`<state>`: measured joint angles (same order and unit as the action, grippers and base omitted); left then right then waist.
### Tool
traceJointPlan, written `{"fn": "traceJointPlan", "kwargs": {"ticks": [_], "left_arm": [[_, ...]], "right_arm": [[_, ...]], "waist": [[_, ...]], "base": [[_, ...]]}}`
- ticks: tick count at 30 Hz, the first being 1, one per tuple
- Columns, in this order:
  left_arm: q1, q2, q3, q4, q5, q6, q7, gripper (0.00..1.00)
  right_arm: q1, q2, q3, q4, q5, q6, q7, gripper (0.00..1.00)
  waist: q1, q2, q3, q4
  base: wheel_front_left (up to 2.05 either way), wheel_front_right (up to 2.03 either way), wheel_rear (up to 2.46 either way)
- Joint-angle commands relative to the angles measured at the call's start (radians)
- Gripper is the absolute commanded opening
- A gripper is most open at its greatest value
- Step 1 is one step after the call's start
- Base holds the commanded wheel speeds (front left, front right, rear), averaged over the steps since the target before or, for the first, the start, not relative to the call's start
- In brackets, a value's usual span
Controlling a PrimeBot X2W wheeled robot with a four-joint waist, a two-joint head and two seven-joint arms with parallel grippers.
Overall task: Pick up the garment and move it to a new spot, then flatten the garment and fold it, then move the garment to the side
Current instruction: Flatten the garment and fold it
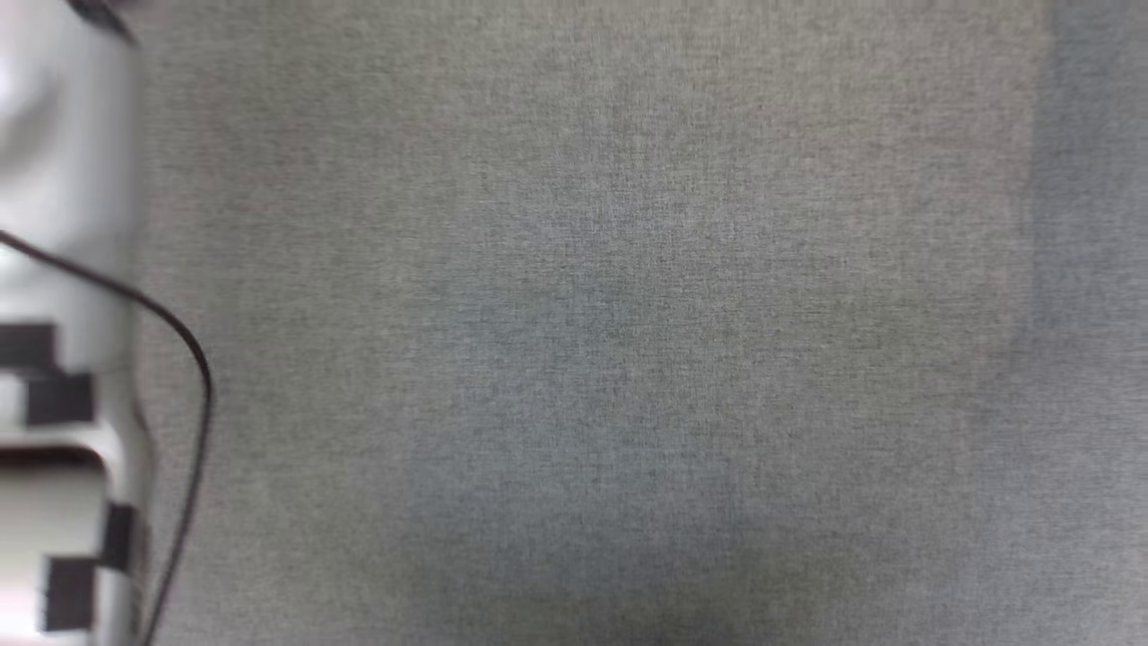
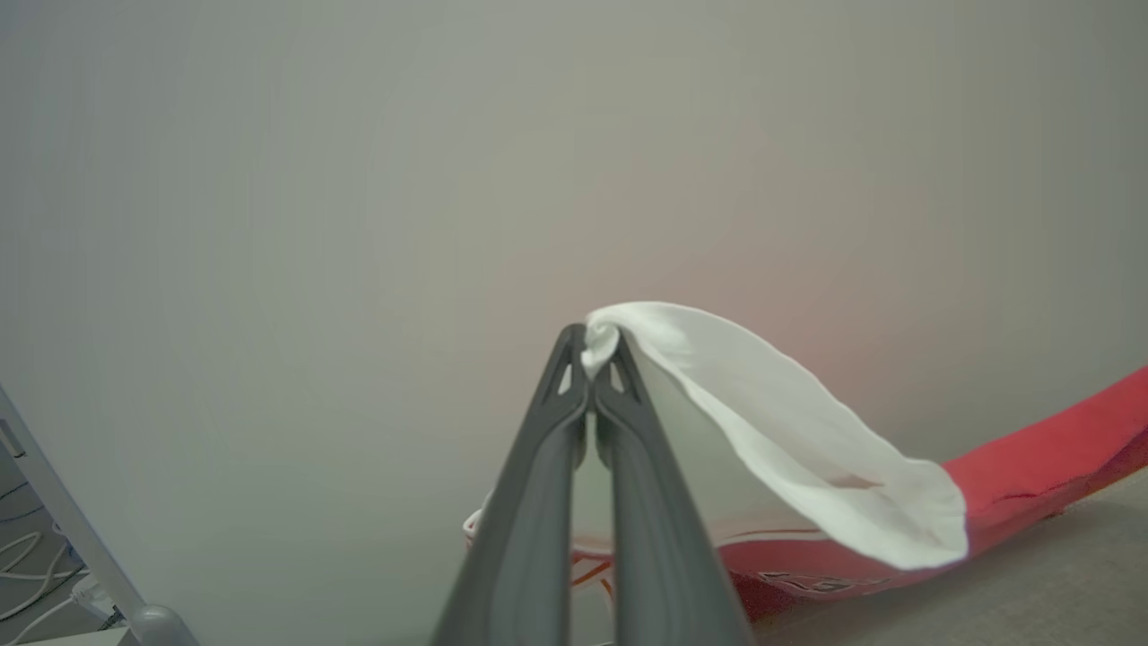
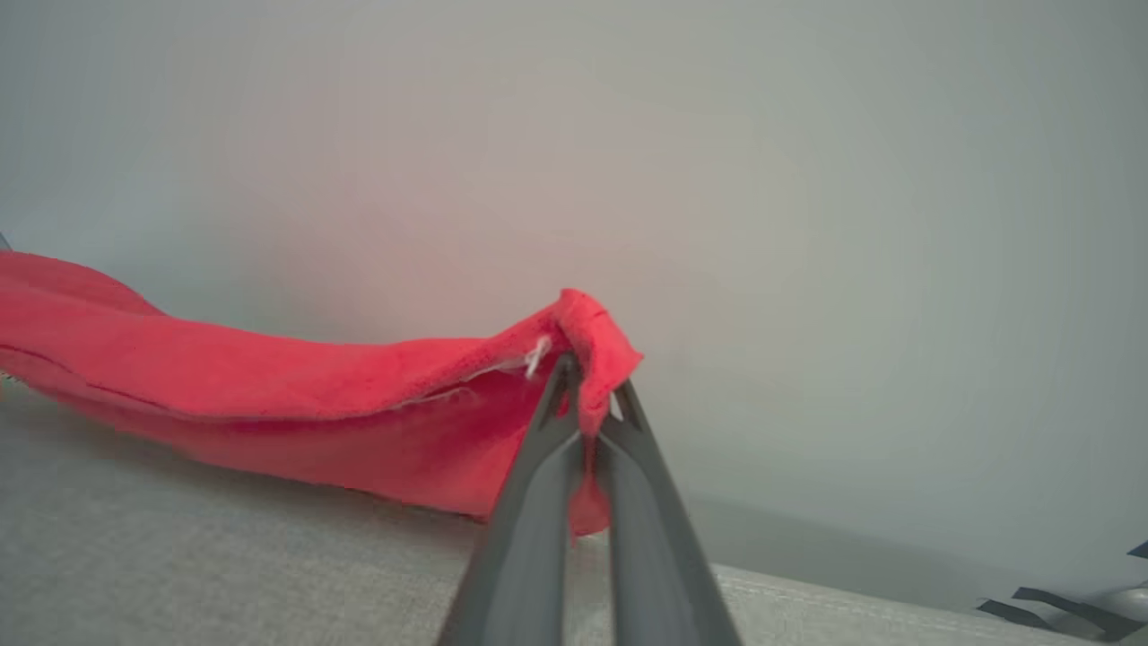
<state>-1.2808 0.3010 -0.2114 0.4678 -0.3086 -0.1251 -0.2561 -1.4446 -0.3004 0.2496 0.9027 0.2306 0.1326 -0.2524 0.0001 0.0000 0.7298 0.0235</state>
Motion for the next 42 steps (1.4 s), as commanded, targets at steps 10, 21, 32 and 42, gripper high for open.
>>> {"fn": "traceJointPlan", "kwargs": {"ticks": [10, 21, 32, 42], "left_arm": [[0.426, -0.010, -0.085, -0.003, -0.094, -0.005, -0.006, 0.00], [0.696, 0.093, -0.123, 0.051, -0.198, -0.005, -0.006, 0.00], [0.900, 0.155, -0.251, 0.001, -0.254, -0.005, 0.009, 0.00], [1.039, 0.193, -0.357, -0.118, -0.300, -0.006, 0.064, 0.00]], "right_arm": [[0.412, -0.061, 0.124, -0.126, 0.170, -0.002, -0.009, 0.00], [0.630, -0.099, 0.209, -0.173, 0.302, -0.002, -0.009, 0.00], [0.806, -0.137, 0.236, -0.167, 0.432, -0.002, -0.009, 0.00], [1.002, -0.162, 0.226, -0.218, 0.555, -0.002, -0.008, 0.00]], "waist": [[-0.0001, 0.0000, -0.252, 0.047], [-0.0001, 0.0000, -0.395, 0.065], [-0.0001, 0.0000, -0.529, 0.089], [-0.0001, 0.0000, -0.640, 0.094]], "base": [[0.00, 0.00, 0.00], [0.00, 0.00, 0.00], [0.00, 0.00, 0.00], [0.00, 0.00, 0.00]]}}
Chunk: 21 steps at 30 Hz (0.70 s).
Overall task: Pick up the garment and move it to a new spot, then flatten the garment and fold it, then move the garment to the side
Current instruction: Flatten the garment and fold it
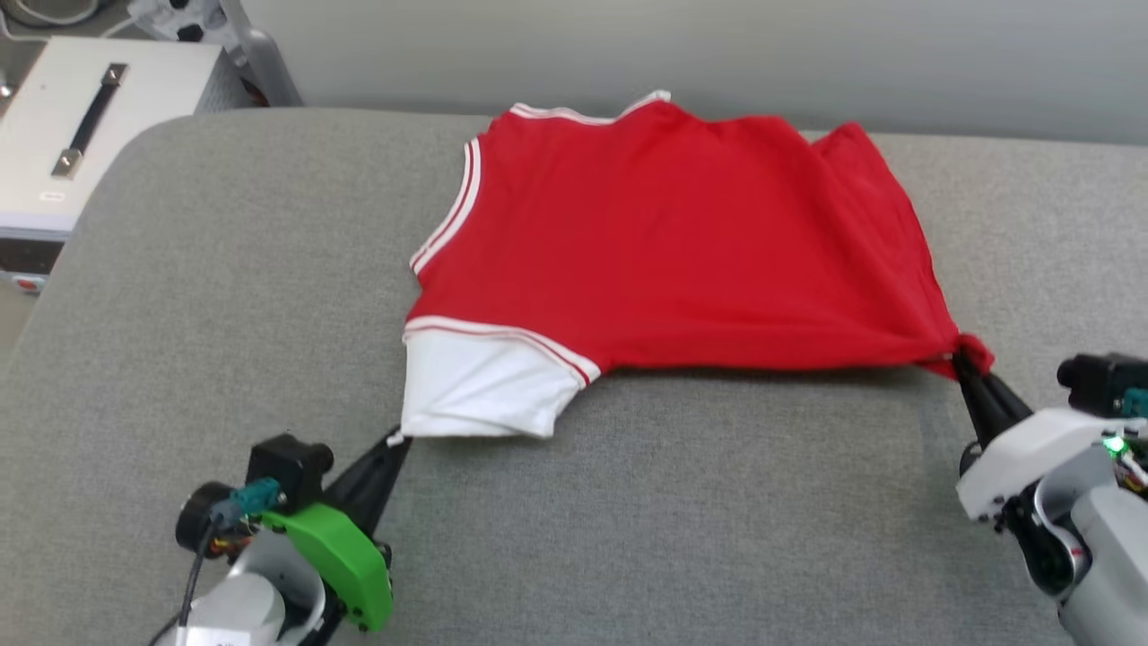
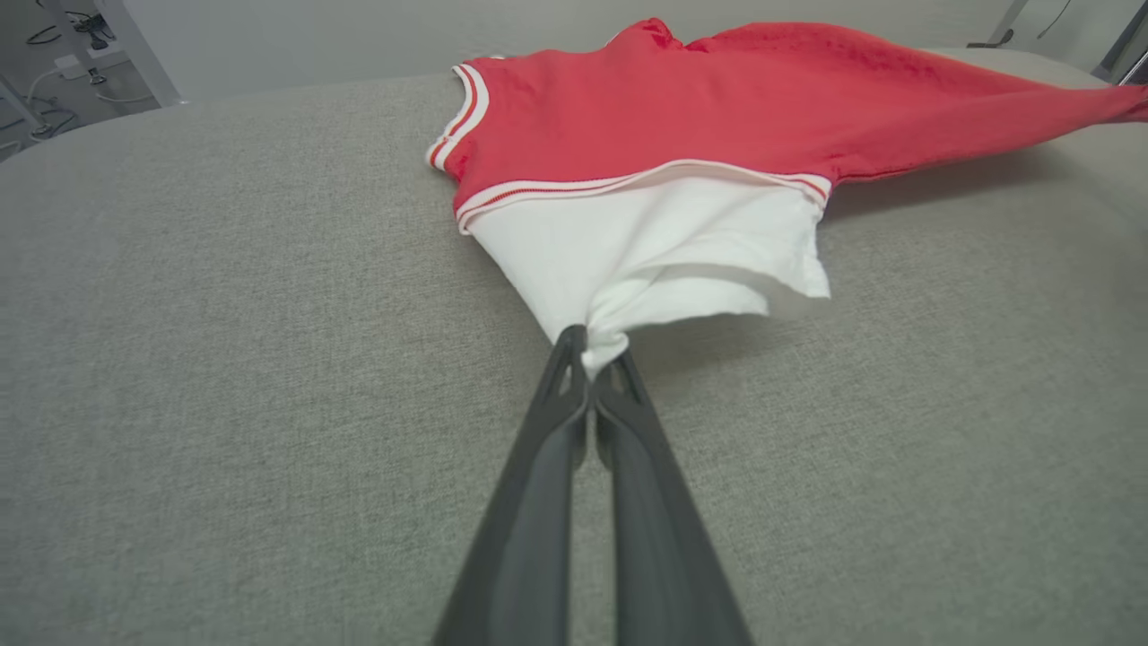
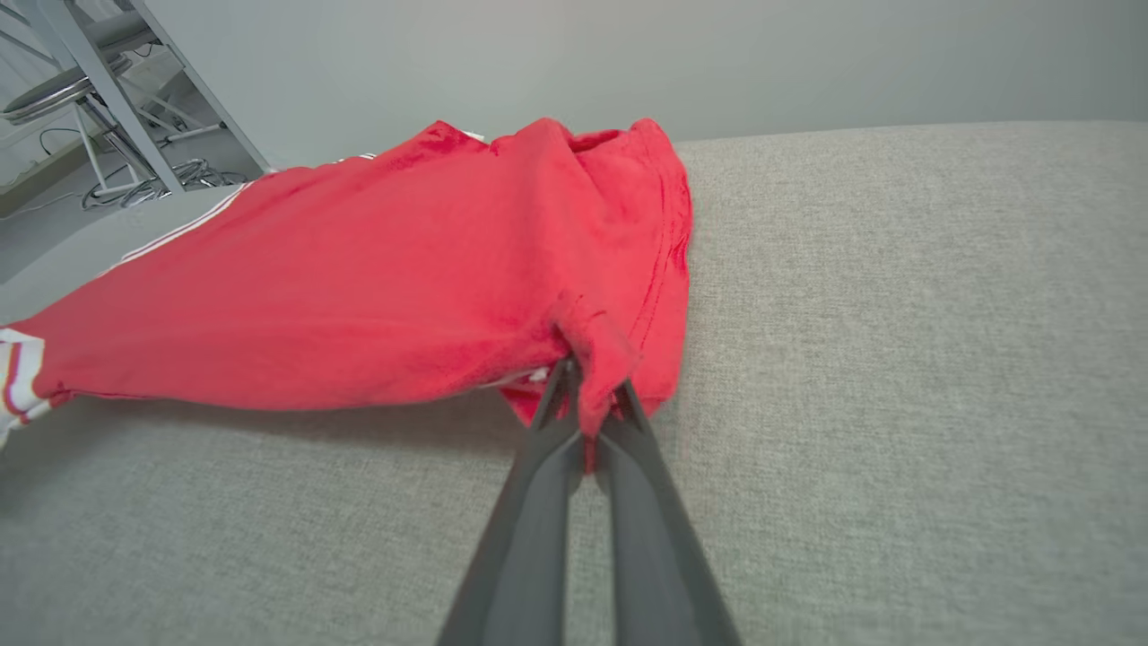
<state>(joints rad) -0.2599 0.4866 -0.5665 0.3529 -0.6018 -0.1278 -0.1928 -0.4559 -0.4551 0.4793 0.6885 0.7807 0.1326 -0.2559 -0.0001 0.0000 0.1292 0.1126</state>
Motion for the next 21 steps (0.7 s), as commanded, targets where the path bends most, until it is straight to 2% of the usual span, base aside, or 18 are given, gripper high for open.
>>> {"fn": "traceJointPlan", "kwargs": {"ticks": [1, 8, 18, 21], "left_arm": [[0.035, 0.013, -0.015, -0.018, -0.016, -0.003, 0.011, 0.00], [0.146, 0.068, -0.063, -0.144, -0.080, -0.003, 0.061, 0.00], [0.297, 0.200, -0.088, -0.303, -0.209, -0.003, 0.185, 0.00], [0.340, 0.234, -0.117, -0.340, -0.280, -0.003, 0.239, 0.00]], "right_arm": [[0.036, -0.007, -0.007, -0.011, 0.015, -0.002, -0.003, 0.00], [0.180, -0.028, -0.015, -0.078, 0.039, -0.002, 0.034, 0.00], [0.380, -0.082, -0.065, -0.241, 0.062, -0.002, 0.107, 0.00], [0.448, -0.106, -0.080, -0.304, 0.066, -0.002, 0.151, 0.00]], "waist": [[0.0001, 0.0000, -0.053, 0.002], [0.0001, 0.0000, -0.112, -0.010], [0.0001, 0.0000, -0.153, -0.011], [0.0001, 0.0000, -0.158, -0.009]], "base": [[0.00, 0.00, 0.00], [0.00, 0.00, 0.00], [0.00, 0.00, 0.00], [0.00, 0.00, 0.00]]}}
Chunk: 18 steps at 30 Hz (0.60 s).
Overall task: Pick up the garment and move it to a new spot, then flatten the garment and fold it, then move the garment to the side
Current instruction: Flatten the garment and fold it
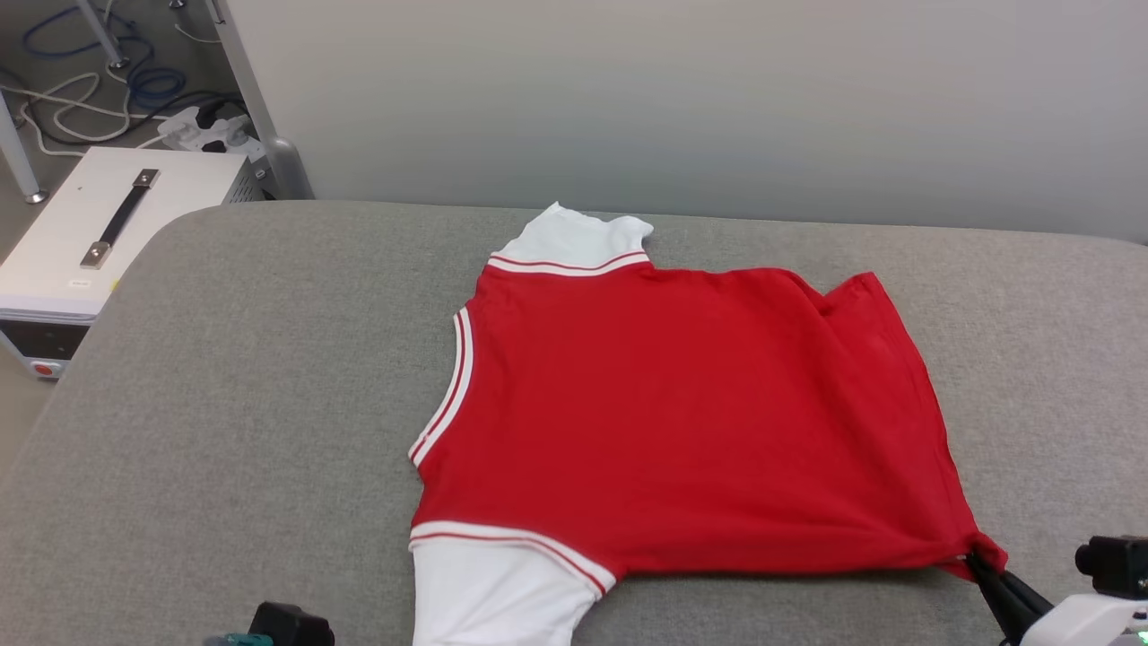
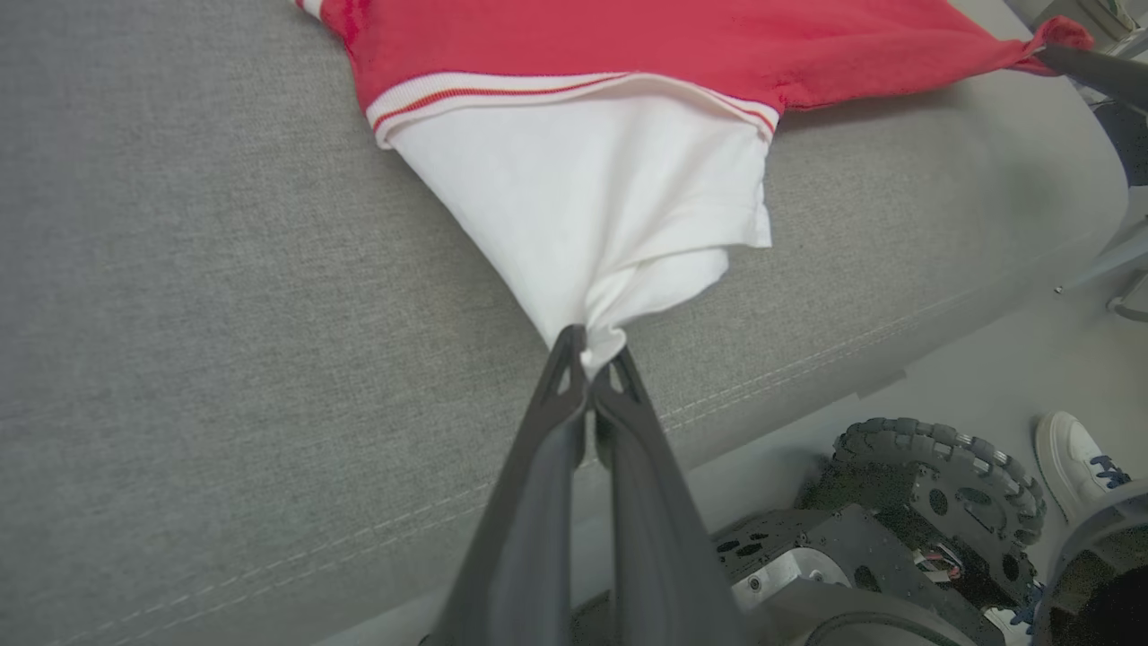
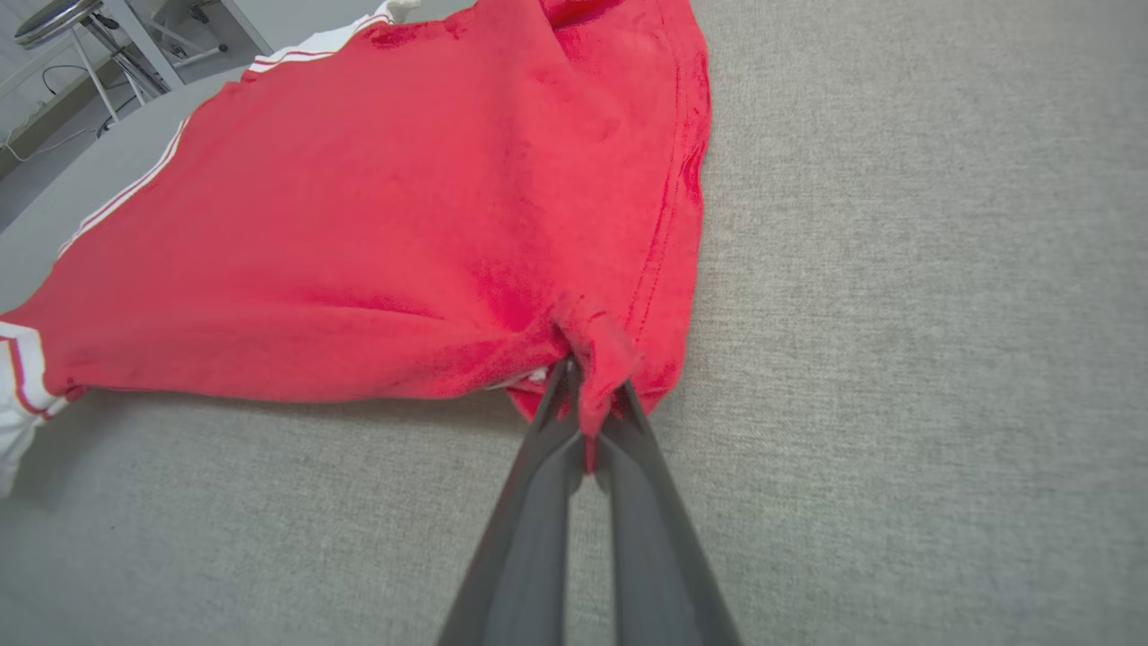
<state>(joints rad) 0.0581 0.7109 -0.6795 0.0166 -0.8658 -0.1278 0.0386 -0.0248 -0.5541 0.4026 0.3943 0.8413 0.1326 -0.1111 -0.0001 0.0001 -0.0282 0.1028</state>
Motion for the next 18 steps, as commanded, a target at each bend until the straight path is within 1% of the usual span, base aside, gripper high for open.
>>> {"fn": "traceJointPlan", "kwargs": {"ticks": [1, 4, 6, 12, 15, 18], "left_arm": [[0.032, 0.020, -0.014, -0.015, -0.037, -0.003, 0.025, 0.00], [0.050, 0.050, -0.024, -0.041, -0.077, -0.003, 0.056, 0.00], [0.052, 0.059, -0.023, -0.051, -0.085, -0.003, 0.056, 0.00], [0.015, 0.054, 0.017, -0.070, -0.095, -0.003, -0.002, 0.00], [-0.022, 0.057, 0.046, -0.080, -0.083, -0.003, -0.037, 0.00], [-0.074, 0.056, 0.066, -0.089, -0.068, -0.003, -0.049, 0.00]], "right_arm": [[0.035, -0.015, -0.007, -0.028, 0.004, -0.002, 0.019, 0.00], [0.094, -0.038, -0.031, -0.083, -0.011, -0.002, 0.062, 0.00], [0.124, -0.041, -0.053, -0.118, -0.014, -0.002, 0.085, 0.00], [0.167, -0.029, -0.121, -0.213, -0.033, -0.002, 0.131, 0.00], [0.163, -0.023, -0.150, -0.249, -0.056, -0.002, 0.155, 0.00], [0.152, -0.012, -0.173, -0.277, -0.075, -0.002, 0.183, 0.00]], "waist": [[0.0001, -0.0001, -0.001, 0.002], [0.0001, -0.0001, 0.003, 0.002], [0.0001, -0.0001, 0.007, 0.002], [0.0001, -0.0001, 0.024, -0.002], [0.0001, -0.0001, 0.040, -0.007], [0.0001, -0.0001, 0.057, -0.009]], "base": [[0.00, 0.00, 0.00], [0.00, 0.00, 0.00], [0.00, 0.00, 0.00], [0.00, 0.00, 0.00], [0.00, 0.00, 0.00], [0.00, 0.00, 0.00]]}}
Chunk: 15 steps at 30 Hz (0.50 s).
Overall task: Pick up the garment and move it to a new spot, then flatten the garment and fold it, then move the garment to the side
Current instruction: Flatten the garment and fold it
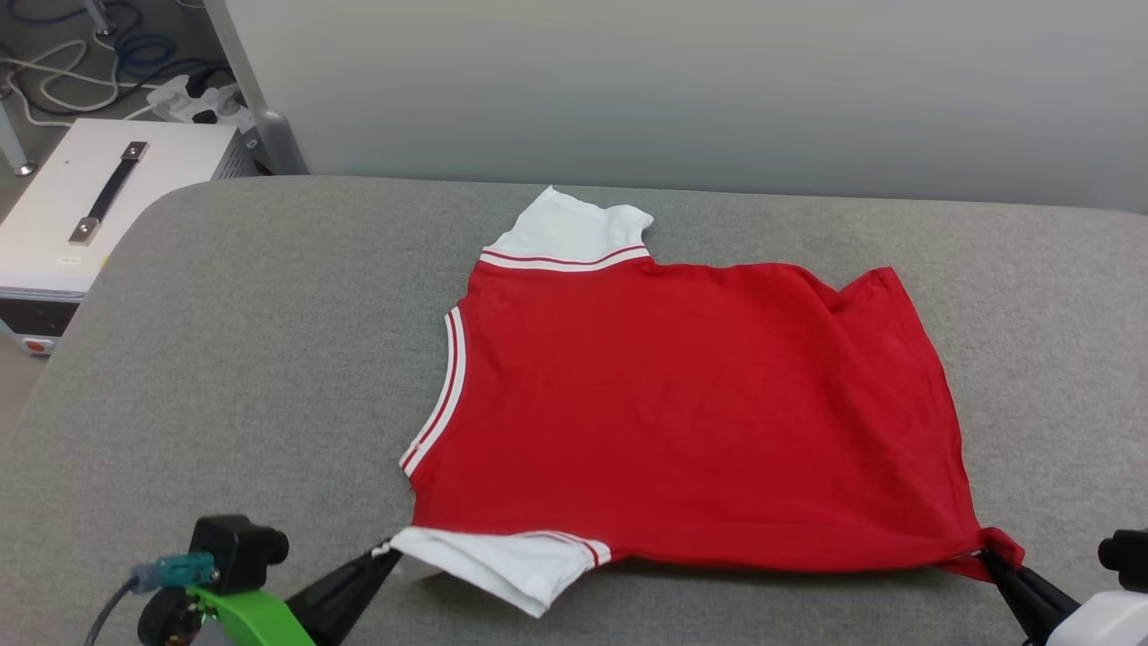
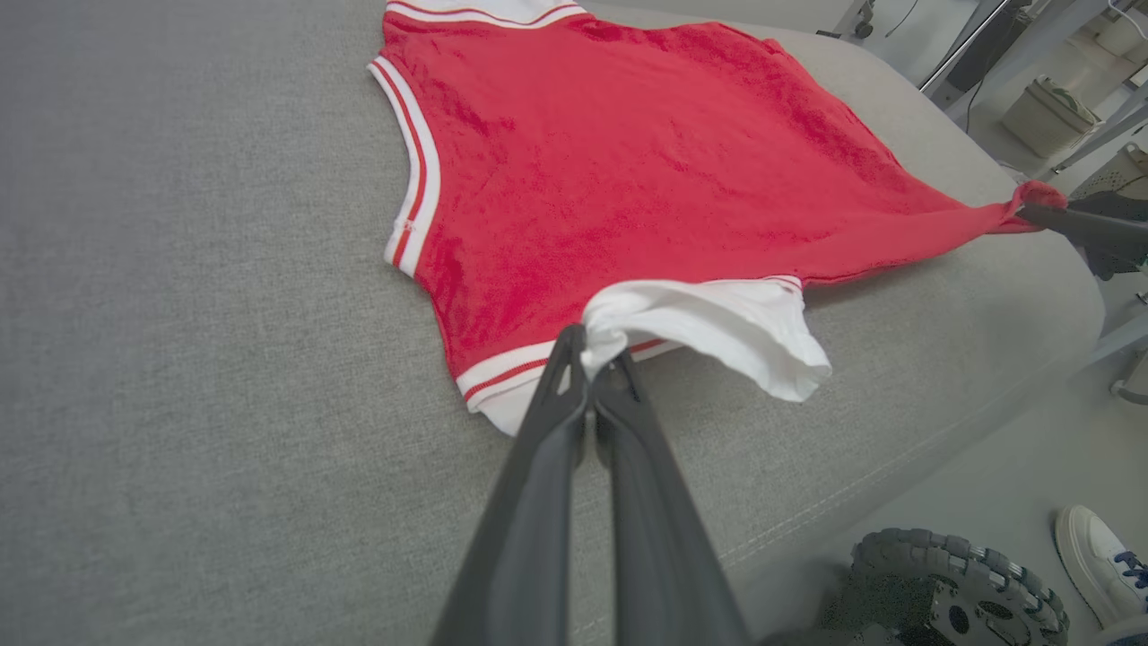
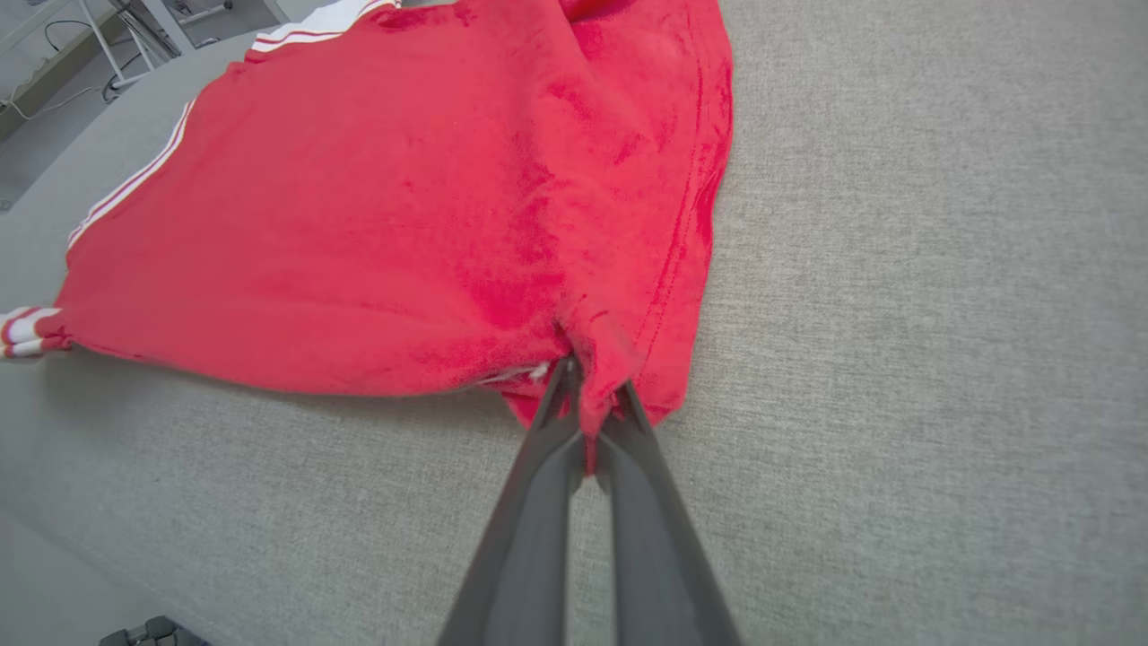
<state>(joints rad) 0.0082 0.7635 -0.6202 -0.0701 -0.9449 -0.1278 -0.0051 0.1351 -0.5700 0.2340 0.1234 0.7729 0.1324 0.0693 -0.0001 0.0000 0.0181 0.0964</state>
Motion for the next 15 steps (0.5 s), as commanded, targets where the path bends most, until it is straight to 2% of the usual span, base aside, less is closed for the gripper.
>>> {"fn": "traceJointPlan", "kwargs": {"ticks": [1, 7, 15], "left_arm": [[-0.048, 0.001, 0.013, -0.005, 0.015, -0.003, -0.005, 0.00], [-0.189, -0.029, 0.021, 0.014, 0.025, -0.003, 0.030, 0.00], [-0.375, -0.068, -0.012, 0.149, 0.067, -0.003, 0.076, 0.00]], "right_arm": [[-0.015, 0.006, -0.013, -0.016, -0.014, -0.002, 0.013, 0.00], [-0.077, 0.013, -0.041, -0.051, -0.042, -0.002, 0.081, 0.00], [-0.223, 0.040, -0.026, -0.019, -0.093, -0.002, 0.194, 0.00]], "waist": [[0.0001, 0.0000, 0.019, -0.003], [0.0001, 0.0000, 0.083, -0.017], [0.0001, 0.0000, 0.175, -0.054]], "base": [[0.00, 0.00, 0.00], [0.00, 0.00, 0.00], [0.00, 0.00, 0.00]]}}
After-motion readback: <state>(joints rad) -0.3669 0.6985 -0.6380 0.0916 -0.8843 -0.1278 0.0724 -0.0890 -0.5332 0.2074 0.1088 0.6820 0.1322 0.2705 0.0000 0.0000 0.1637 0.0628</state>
